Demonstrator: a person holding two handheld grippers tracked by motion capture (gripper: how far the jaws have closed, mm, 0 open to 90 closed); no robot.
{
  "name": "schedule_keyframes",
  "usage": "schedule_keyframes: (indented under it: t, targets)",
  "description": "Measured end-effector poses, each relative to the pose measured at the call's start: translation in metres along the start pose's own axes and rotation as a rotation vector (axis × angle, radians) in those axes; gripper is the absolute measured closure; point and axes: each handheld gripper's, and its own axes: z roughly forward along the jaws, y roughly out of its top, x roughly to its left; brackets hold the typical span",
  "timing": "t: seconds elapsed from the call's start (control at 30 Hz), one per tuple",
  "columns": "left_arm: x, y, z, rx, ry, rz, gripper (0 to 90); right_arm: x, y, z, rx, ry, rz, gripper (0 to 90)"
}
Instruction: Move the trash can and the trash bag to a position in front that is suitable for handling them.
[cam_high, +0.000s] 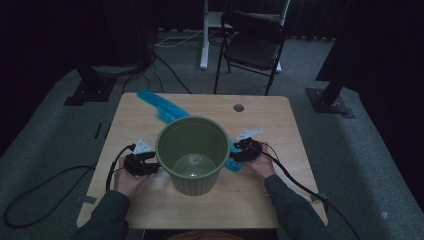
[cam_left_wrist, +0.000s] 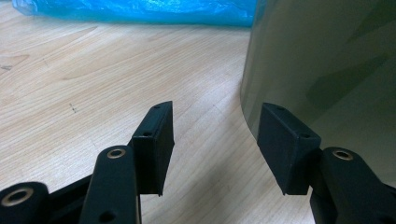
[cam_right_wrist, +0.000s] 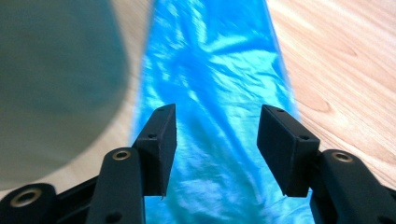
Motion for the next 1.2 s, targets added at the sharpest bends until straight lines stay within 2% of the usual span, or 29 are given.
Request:
schedule_keyframes:
  t: [0.03, 0.13, 0.27, 0.4, 0.43, 0.53, 0.6, 0.67, 0.73, 0.97, 1.2]
  targets:
    - [0.0, 0.0, 0.0, 0.0, 0.0, 0.001, 46.0, -0.001, 0.0, 0.01, 0.04, -0.013, -0.013, 45.3]
    - [0.0, 0.0, 0.0, -0.002, -0.002, 0.001, 46.0, -0.001, 0.0, 0.019, 0.085, -0.019, -0.034, 45.1]
    - [0.001, 0.0, 0.0, -0.006, -0.009, -0.01, 46.0, -0.005, 0.0, 0.024, 0.086, -0.002, -0.009, 47.9]
    - [0.002, 0.0, -0.001, -0.008, -0.013, -0.016, 45.7, -0.007, 0.0, 0.022, 0.093, 0.008, -0.012, 63.8]
    - [0.002, 0.0, -0.001, -0.008, -0.013, -0.016, 45.7, -0.007, 0.0, 0.022, 0.093, 0.008, -0.012, 63.8]
    - [0.002, 0.0, 0.0, -0.007, -0.012, -0.015, 45.8, -0.007, 0.0, 0.02, 0.095, 0.008, -0.017, 80.3]
    - [0.001, 0.0, 0.0, -0.007, -0.013, -0.015, 45.8, -0.008, -0.002, 0.02, 0.087, 0.007, -0.003, 88.2]
    - [0.001, 0.0, -0.001, -0.01, -0.016, -0.016, 45.8, -0.011, -0.004, 0.018, 0.083, 0.019, 0.021, 89.8]
    - [0.002, 0.0, -0.001, -0.012, -0.019, -0.019, 45.8, -0.013, -0.008, 0.012, 0.099, 0.014, 0.029, 89.9]
    - [0.0, 0.001, 0.0, -0.015, -0.02, -0.015, 45.8, -0.015, -0.028, -0.014, 0.172, -0.031, -0.003, 89.8]
    - [0.001, 0.001, -0.001, -0.021, -0.021, -0.017, 45.6, -0.011, -0.054, -0.041, 0.192, -0.045, -0.008, 89.5]
